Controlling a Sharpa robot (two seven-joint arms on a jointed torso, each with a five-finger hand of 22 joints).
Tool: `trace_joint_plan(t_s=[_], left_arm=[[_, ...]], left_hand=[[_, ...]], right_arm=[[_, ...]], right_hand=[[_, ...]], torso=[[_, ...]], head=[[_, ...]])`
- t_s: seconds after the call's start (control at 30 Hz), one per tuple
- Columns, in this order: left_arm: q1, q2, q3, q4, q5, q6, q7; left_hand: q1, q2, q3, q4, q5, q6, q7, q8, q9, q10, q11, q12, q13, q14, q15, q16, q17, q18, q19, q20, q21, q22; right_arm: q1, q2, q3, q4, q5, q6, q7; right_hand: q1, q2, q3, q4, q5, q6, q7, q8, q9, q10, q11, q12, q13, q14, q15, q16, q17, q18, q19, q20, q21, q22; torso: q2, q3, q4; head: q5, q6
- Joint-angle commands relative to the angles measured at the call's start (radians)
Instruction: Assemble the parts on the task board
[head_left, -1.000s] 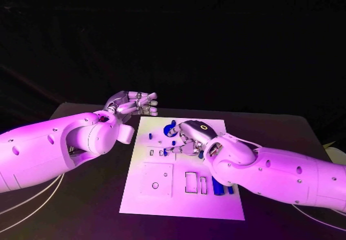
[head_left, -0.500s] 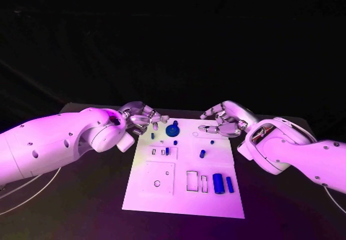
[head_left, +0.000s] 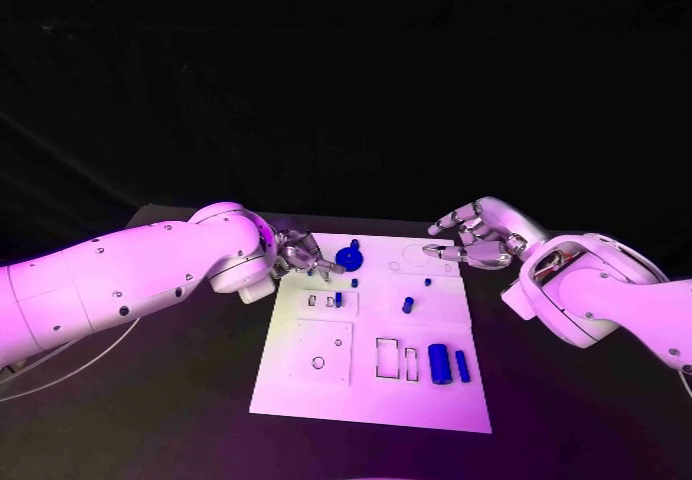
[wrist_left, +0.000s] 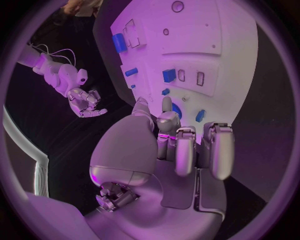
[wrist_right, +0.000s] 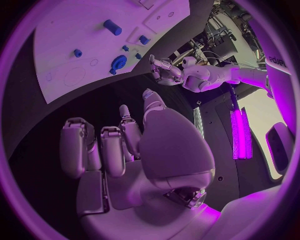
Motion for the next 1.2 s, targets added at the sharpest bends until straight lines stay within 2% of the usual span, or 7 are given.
trace_joint_plan(t_s=[0.03,0.13,0.33,0.53,0.8,1.07,1.2], left_arm=[[0.002,0.027,0.001,-0.017,-0.09,0.077,-0.12],[0.002,0.054,0.001,-0.04,-0.096,0.091,-0.144],[0.002,0.09,0.001,-0.071,-0.098,0.105,-0.162],[0.002,0.105,0.001,-0.079,-0.092,0.118,-0.166],[0.001,0.123,0.0,-0.087,-0.09,0.143,-0.165],[-0.001,0.147,-0.003,-0.106,-0.089,0.161,-0.169],[-0.002,0.152,-0.004,-0.109,-0.089,0.169,-0.169]], left_hand=[[-0.011,0.0,-0.009,0.0,-0.003,-0.006,-0.002,0.008,0.005,0.006,-0.001,0.007,0.004,0.107,-0.007,0.002,0.263,-0.014,0.063,-0.005,0.007,0.188],[-0.016,-0.002,-0.011,0.001,-0.003,-0.01,-0.002,0.012,0.013,0.006,-0.001,0.012,0.011,0.107,-0.007,0.002,0.263,-0.015,0.065,-0.005,0.009,0.192],[-0.02,-0.003,-0.011,0.001,-0.003,-0.013,-0.002,0.016,0.02,0.008,-0.001,0.02,0.02,0.107,-0.007,0.002,0.263,-0.017,0.068,-0.005,0.011,0.198],[-0.023,-0.003,-0.01,0.001,-0.003,-0.015,-0.002,0.02,0.027,0.011,-0.002,0.029,0.029,0.107,-0.007,0.002,0.263,-0.017,0.07,-0.005,0.012,0.201],[-0.025,-0.003,-0.01,0.0,-0.003,-0.017,-0.003,0.023,0.033,0.013,-0.002,0.035,0.036,0.107,-0.008,0.002,0.263,-0.018,0.072,-0.005,0.014,0.204],[-0.026,-0.001,-0.008,0.0,-0.003,-0.019,-0.003,0.026,0.039,0.014,-0.002,0.039,0.04,0.107,-0.008,0.002,0.263,-0.018,0.072,-0.005,0.014,0.206],[-0.026,0.001,-0.008,0.0,-0.002,-0.02,-0.003,0.028,0.042,0.013,-0.002,0.039,0.04,0.107,-0.008,0.002,0.263,-0.018,0.073,-0.005,0.015,0.207]], right_arm=[[0.0,-0.001,0.0,0.0,0.002,0.019,-0.021],[0.0,0.0,0.0,-0.002,0.001,0.022,-0.026],[0.0,0.001,0.0,-0.003,-0.004,0.024,-0.033],[0.0,0.003,0.0,-0.006,-0.005,0.025,-0.036],[0.0,0.01,0.0,-0.013,-0.011,0.03,-0.04],[0.0,0.011,0.0,-0.013,-0.016,0.033,-0.042],[0.0,0.011,0.0,-0.014,-0.019,0.041,-0.039]], right_hand=[[-0.003,-0.004,-0.006,0.001,0.005,0.007,0.001,0.005,0.001,0.002,-0.008,0.003,0.026,0.069,-0.006,-0.003,0.121,0.017,0.001,-0.005,-0.004,0.127],[-0.004,-0.004,-0.007,0.001,0.007,0.007,0.0,0.006,0.002,0.002,-0.008,0.003,0.025,0.069,-0.006,-0.004,0.12,0.017,0.001,-0.005,-0.005,0.126],[-0.006,-0.005,-0.01,0.003,0.01,0.007,0.0,0.006,0.002,0.002,-0.009,0.003,0.025,0.069,-0.007,-0.004,0.12,0.017,0.001,-0.005,-0.006,0.126],[-0.008,-0.005,-0.011,0.004,0.011,0.007,0.0,0.006,0.002,0.002,-0.009,0.003,0.024,0.069,-0.007,-0.004,0.12,0.017,0.0,-0.006,-0.006,0.125],[-0.01,-0.004,-0.013,0.006,0.012,0.007,0.0,0.007,0.002,0.002,-0.009,0.002,0.024,0.069,-0.007,-0.005,0.119,0.017,0.0,-0.006,-0.007,0.125],[-0.011,-0.004,-0.015,0.007,0.014,0.007,0.0,0.007,0.002,0.001,-0.009,0.0,0.022,0.069,-0.007,-0.005,0.118,0.018,-0.001,-0.006,-0.01,0.124],[-0.012,-0.004,-0.015,0.008,0.014,0.007,0.0,0.007,0.002,0.0,-0.009,0.0,0.021,0.069,-0.007,-0.006,0.117,0.018,-0.002,-0.006,-0.011,0.123]], torso=[[0.001,-0.0005,0.0021],[0.001,-0.0007,0.0028],[0.001,-0.0021,0.0034],[0.001,-0.0013,0.0049],[0.001,-0.0016,0.0062],[0.002,-0.0015,0.0038],[0.002,-0.0011,0.0047]], head=[[-0.002,-0.002],[-0.004,-0.003],[-0.005,-0.012],[-0.002,-0.018],[-0.006,-0.023],[-0.006,-0.027],[-0.007,-0.028]])
